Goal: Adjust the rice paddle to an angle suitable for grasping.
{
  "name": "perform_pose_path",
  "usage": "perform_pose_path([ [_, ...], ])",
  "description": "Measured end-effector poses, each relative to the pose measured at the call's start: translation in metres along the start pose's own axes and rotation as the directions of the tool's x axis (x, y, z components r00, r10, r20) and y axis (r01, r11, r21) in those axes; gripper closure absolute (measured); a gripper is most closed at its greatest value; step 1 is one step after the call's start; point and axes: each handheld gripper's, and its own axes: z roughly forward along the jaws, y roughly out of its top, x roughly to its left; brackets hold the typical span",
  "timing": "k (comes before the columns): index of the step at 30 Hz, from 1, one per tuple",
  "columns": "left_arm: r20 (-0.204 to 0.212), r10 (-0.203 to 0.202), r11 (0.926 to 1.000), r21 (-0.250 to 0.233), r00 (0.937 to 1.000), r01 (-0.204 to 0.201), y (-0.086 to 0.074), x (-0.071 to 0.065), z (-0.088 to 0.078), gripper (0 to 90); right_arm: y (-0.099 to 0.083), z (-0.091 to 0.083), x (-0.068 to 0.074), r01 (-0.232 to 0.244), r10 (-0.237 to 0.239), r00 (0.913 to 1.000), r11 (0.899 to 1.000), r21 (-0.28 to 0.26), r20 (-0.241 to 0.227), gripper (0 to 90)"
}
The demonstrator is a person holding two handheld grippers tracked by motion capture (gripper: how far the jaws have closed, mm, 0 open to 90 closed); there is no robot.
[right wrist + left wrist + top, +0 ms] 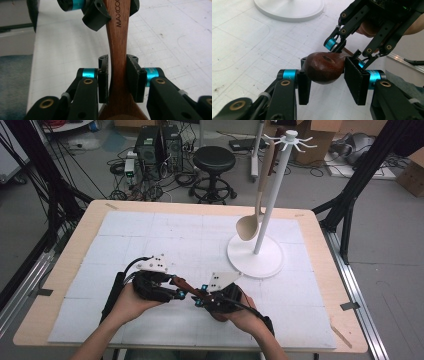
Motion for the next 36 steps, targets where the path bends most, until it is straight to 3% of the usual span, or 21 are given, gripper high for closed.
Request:
perform_pose_path([
  [23, 0.031, -0.007, 0.9990, -0.043, 0.9995, 0.008, 0.001, 0.002, -0.003, 65.5, 0.003, -0.012, -0.004, -0.071, 0.069, 0.9955, 0.997, -0.026, -0.065, 72.5],
  [36, 0.035, -0.046, 0.9954, -0.083, 0.9983, 0.048, 0.005, 0.001, -0.004, 61.9, 0.007, -0.014, -0.001, -0.080, 0.080, 0.9968, 0.995, -0.055, -0.012, 77.0],
])
